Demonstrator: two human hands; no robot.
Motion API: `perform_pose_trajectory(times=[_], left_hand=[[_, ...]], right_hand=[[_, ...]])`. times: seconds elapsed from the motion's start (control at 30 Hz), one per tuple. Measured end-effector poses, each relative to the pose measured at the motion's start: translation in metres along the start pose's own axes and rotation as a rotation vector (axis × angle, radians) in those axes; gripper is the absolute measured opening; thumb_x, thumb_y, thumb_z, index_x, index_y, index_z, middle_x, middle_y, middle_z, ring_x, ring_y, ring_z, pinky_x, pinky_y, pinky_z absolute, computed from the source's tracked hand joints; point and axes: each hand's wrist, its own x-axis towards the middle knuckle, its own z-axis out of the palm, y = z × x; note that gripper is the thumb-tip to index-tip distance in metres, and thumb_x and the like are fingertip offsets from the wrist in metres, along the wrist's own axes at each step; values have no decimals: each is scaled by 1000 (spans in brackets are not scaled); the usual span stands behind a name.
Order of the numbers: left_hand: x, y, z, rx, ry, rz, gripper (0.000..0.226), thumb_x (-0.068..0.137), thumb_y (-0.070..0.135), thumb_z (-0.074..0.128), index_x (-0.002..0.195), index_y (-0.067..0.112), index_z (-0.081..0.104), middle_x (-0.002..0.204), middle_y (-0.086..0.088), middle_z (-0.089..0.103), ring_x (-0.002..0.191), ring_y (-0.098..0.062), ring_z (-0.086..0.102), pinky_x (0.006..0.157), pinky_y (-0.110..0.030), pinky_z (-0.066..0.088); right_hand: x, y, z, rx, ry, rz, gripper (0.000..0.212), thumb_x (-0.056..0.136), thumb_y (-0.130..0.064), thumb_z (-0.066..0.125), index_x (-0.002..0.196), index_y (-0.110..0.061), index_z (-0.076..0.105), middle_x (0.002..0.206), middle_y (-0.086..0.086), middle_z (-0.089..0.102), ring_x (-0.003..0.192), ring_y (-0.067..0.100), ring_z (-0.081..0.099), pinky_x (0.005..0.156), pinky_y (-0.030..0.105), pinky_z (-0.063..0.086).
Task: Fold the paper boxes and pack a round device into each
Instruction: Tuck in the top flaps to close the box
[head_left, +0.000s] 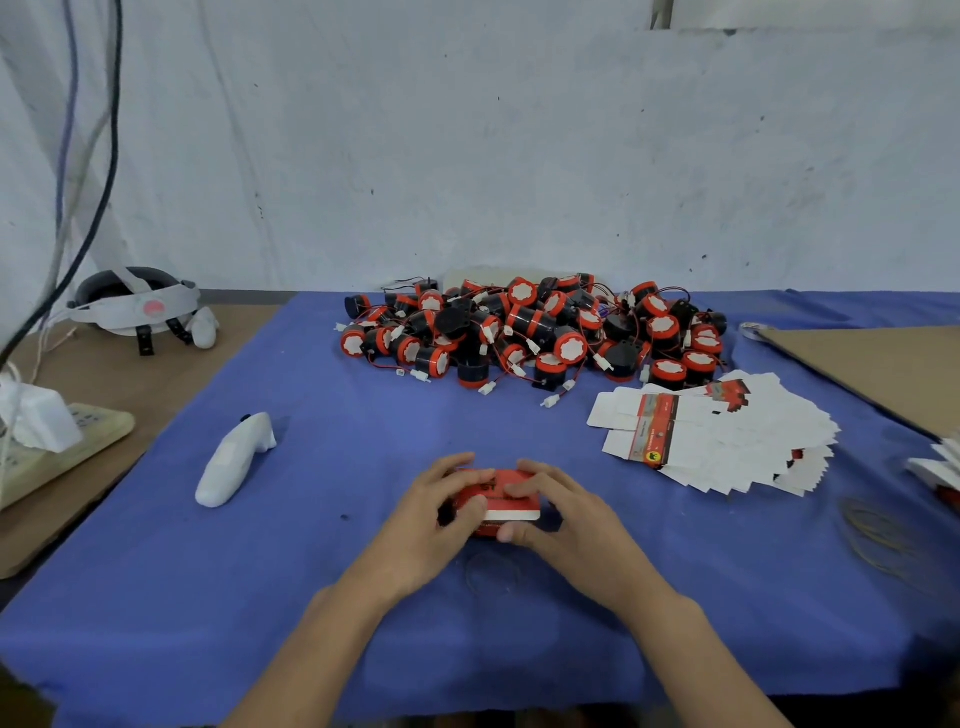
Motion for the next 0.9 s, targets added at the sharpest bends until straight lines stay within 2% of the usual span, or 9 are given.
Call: perform_pose_trajectory(times=[0.1, 0.17, 0.27, 0.4, 0.53, 0.63, 0.73, 0.8, 0.9], left_hand=[[-2, -2, 1, 110, -5, 47, 42, 93, 59, 49, 133, 47, 53, 149, 37, 25, 136, 13, 30, 105, -17, 37], [-5, -2, 1, 158, 4, 76, 53, 88, 69, 45, 136, 47, 49, 147, 39, 28, 136, 12, 31, 106, -21, 39], [-7, 0, 0, 173, 16, 102, 47, 89, 69, 45, 132, 52, 47, 144, 38, 36, 132, 10, 39, 103, -25, 45], [-7, 2, 0, 192, 32, 120, 37, 91, 65, 45, 128, 57, 47, 143, 37, 39, 129, 11, 42, 98, -25, 49], [-6, 1, 0, 136, 79, 140, 33, 94, 60, 46, 126, 54, 51, 139, 32, 48, 125, 8, 50, 99, -31, 50], [-5, -1, 1, 100, 98, 139, 26, 99, 46, 54, 123, 55, 56, 136, 32, 52, 124, 7, 52, 99, -32, 51], [-5, 1, 2, 60, 109, 109, 25, 94, 59, 50, 119, 62, 55, 133, 34, 53, 121, 7, 54, 97, -31, 53], [-6, 1, 1, 24, 109, 78, 32, 90, 70, 44, 118, 58, 54, 130, 35, 55, 116, 6, 58, 94, -32, 54], [-7, 1, 1, 11, 91, 55, 38, 89, 72, 42, 119, 51, 53, 132, 34, 54, 114, 0, 60, 92, -36, 56]], right_hand=[[-1, -1, 2, 0, 15, -9, 44, 78, -90, 42, 112, -64, 50, 144, -41, 36, 120, -7, 51, 98, 21, 46], [0, 1, 3, -15, 25, -20, 38, 82, -84, 42, 114, -64, 49, 143, -43, 36, 119, -8, 51, 97, 24, 48], [1, 2, 4, -15, 35, -24, 44, 83, -82, 44, 119, -57, 50, 142, -42, 38, 118, -7, 53, 97, 26, 50], [1, 2, 2, -39, 28, -37, 55, 81, -88, 37, 122, -54, 47, 138, -45, 37, 115, -4, 54, 93, 25, 51], [0, 2, 1, -69, 22, -57, 35, 92, -72, 37, 123, -57, 47, 139, -39, 41, 111, -6, 54, 88, 23, 51], [-2, 3, 1, -64, 21, -59, 32, 98, -62, 36, 127, -52, 47, 139, -34, 44, 116, -3, 55, 89, 22, 52], [-2, 1, 1, -80, 25, -59, 34, 101, -57, 32, 129, -47, 49, 138, -30, 46, 118, -1, 55, 91, 26, 53], [-3, -2, 1, -89, 54, -71, 36, 102, -58, 28, 128, -46, 50, 134, -27, 51, 114, 0, 56, 89, 25, 52], [-3, -4, 0, -110, 72, -83, 37, 101, -59, 28, 127, -46, 51, 131, -26, 53, 113, 0, 57, 88, 25, 51]])
